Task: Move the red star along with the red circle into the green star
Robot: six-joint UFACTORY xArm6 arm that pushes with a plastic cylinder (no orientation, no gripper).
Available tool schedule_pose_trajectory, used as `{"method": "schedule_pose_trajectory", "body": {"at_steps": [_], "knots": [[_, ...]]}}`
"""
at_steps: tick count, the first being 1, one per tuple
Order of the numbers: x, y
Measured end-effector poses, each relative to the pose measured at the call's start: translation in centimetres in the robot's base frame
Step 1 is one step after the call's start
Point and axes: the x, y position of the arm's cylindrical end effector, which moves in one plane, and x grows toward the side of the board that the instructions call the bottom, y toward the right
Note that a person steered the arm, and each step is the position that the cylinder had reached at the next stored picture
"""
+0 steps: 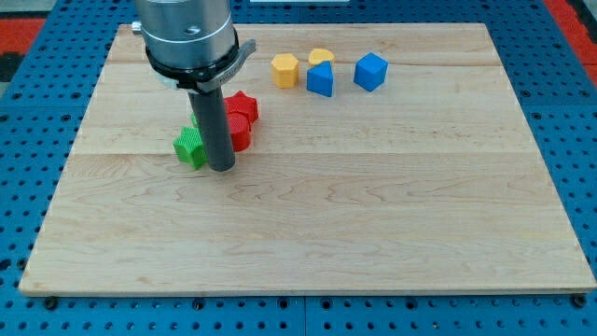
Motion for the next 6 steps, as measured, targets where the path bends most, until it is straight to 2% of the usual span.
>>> {"method": "schedule_pose_trajectory", "body": {"at_steps": [1,2,3,5,6], "knots": [[0.0,0.0],[1.6,4.1],[0.9,12.6],[0.3,12.7],[-4.0,16.1]]}}
